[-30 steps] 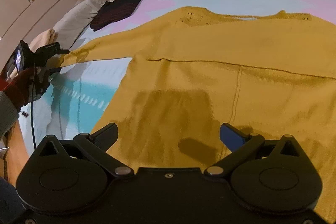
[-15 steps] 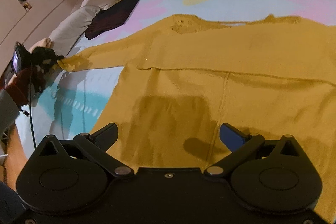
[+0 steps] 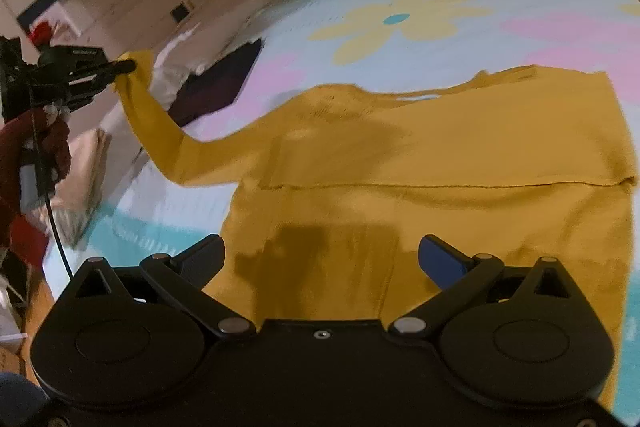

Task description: Fold small clothes

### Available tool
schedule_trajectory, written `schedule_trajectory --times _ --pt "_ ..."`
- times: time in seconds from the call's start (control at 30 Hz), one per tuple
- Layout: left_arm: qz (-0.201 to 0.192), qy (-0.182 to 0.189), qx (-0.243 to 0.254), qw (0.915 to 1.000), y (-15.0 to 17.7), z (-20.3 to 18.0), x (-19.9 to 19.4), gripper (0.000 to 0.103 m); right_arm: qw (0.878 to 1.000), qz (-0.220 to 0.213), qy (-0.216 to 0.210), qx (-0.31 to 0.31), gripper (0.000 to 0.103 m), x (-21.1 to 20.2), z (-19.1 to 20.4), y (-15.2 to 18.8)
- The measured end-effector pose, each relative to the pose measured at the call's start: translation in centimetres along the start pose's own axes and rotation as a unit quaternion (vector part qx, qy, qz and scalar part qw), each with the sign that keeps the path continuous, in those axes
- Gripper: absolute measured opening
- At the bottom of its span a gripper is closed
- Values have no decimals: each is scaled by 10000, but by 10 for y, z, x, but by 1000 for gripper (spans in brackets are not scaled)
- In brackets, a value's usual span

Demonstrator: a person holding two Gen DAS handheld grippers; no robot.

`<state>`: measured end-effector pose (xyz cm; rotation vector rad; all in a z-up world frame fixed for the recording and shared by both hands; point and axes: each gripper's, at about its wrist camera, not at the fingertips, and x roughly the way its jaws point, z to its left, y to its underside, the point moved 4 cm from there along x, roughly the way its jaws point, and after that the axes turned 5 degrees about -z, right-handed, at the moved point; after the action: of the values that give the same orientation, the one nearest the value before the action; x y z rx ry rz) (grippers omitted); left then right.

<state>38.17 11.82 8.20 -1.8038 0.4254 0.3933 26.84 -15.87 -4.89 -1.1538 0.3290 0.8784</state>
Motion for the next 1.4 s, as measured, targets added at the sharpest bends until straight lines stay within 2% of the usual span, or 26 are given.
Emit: schedule_trajectory --times 0.17,0.27,0.5,0.63,0.7,0.8,0.87,0.97,1.1,1.23,1.3,1.4 --pt "281 636 470 9965 33 -93 17 7 9994 -213 154 205 103 -17 -20 -7" --pt "531 884 664 9924 63 -133 30 7 9985 -383 236 312 103 -28 -35 -13" --pt "1048 1373 910 9807 124 -187 59 10 9941 -608 458 778 103 -40 -73 -21" --pt "1205 1766 1035 9714 141 -201 53 23 9926 -660 496 890 103 -40 -78 -24" --pt "1146 1811 1107 9705 140 -196 44 23 9926 -650 505 895 103 -39 -78 -23" --pt "1053 1608 1044 9758 133 -170 38 24 9925 -621 542 898 103 -35 -78 -23" --pt "1089 1241 993 9813 126 -148 37 25 9923 -597 588 914 103 -35 -82 -23" --pt "1086 503 1002 9878 126 -96 39 25 9914 -564 690 963 103 -30 -88 -21" --pt "1267 -41 759 9890 133 -35 47 26 9898 -541 776 1067 103 -19 -94 -20" --pt "1517 -277 581 9863 140 3 64 27 9889 -596 847 1061 103 -13 -98 -23" --pt "1616 -217 631 9846 142 11 70 31 9888 -599 879 1045 103 -9 -101 -25" --pt "1802 -164 646 9814 149 25 78 43 9877 -668 876 1109 103 -1 -111 -33"
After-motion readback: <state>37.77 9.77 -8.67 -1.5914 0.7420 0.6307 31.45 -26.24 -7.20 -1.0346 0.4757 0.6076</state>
